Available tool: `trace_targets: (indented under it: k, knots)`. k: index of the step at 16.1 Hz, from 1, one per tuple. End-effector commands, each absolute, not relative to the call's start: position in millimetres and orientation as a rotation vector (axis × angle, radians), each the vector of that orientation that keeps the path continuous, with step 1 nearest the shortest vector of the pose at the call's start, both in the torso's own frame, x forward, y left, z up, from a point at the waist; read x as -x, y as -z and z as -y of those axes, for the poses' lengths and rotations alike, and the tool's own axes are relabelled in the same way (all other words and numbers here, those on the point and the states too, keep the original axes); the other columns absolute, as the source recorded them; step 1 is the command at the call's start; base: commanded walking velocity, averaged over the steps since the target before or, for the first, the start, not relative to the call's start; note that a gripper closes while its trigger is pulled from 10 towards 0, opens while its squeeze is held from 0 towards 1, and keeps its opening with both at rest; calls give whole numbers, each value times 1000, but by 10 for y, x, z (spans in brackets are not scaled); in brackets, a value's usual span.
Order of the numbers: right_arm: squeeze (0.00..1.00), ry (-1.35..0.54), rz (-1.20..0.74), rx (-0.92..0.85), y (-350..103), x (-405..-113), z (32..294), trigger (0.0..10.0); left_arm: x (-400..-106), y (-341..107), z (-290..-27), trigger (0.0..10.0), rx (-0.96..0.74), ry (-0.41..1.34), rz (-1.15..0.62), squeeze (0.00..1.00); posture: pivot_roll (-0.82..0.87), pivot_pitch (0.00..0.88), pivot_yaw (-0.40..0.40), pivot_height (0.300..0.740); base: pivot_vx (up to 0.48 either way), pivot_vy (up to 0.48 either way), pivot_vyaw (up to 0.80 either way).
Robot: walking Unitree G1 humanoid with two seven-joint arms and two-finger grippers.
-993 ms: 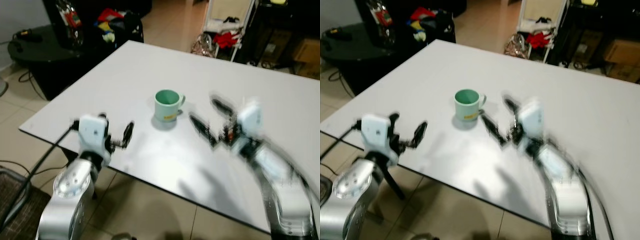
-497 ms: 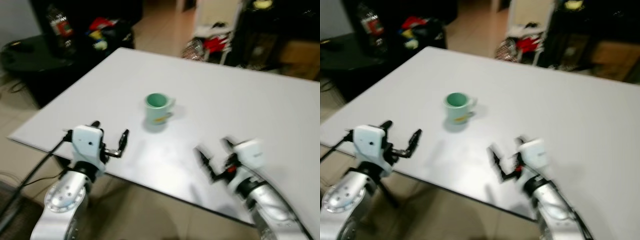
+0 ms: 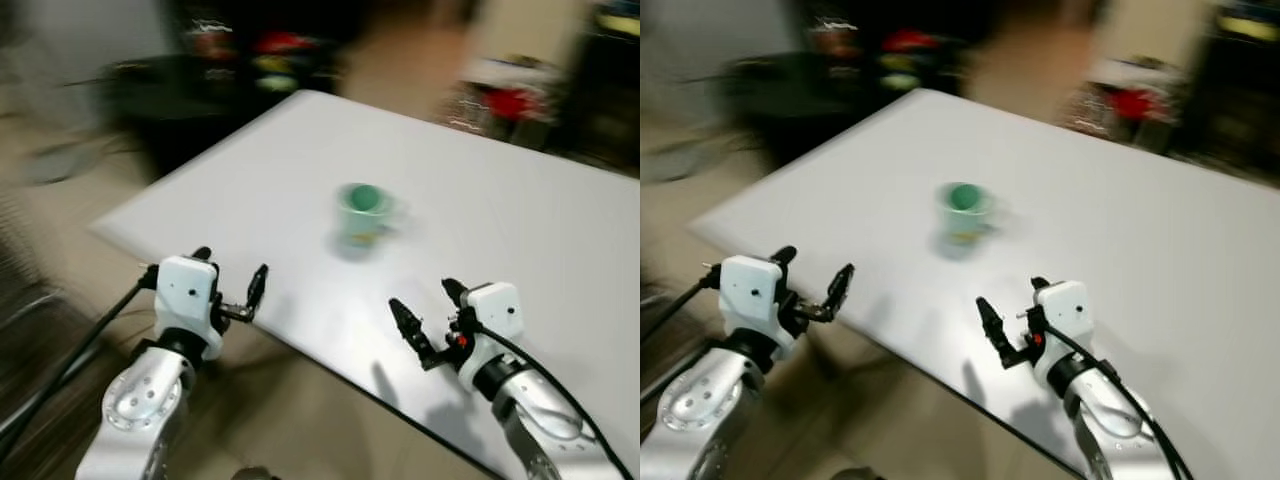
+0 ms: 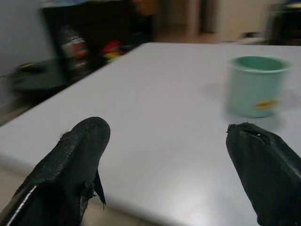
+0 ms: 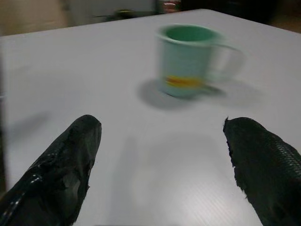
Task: Setting the table
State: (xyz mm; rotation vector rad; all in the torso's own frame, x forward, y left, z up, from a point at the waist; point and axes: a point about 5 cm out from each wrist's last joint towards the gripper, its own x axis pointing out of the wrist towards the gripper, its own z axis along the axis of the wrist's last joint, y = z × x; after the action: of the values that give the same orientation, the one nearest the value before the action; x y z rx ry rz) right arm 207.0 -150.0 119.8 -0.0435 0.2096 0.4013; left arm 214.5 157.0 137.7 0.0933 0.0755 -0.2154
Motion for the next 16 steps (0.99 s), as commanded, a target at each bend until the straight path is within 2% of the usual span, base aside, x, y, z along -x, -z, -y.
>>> trace_targets:
  k: [1,6,12,16]
  knots:
    - [1000,-430,-180,32,-1269,-2082,1442,10000,-2166,-1417,-1588,10000,-101,203,-59,0,10,0,17,740,0,0,800]
    - [1000,-376,-192,38,-1249,-2120,1490,10000,-2193,-1416,-1615,10000,-105,181,-69,0,22,0,24,740,0,0,800]
    - [1000,-407,-194,-3,-1294,-2168,1465,10000,-2223,-1388,-1597,10000,-110,164,-77,0,24,0,11,740,0,0,800]
    - [1000,-392,-160,32,-1340,-2234,1475,10000,-2224,-1402,-1584,10000,-99,161,-68,0,27,0,7,740,0,0,800]
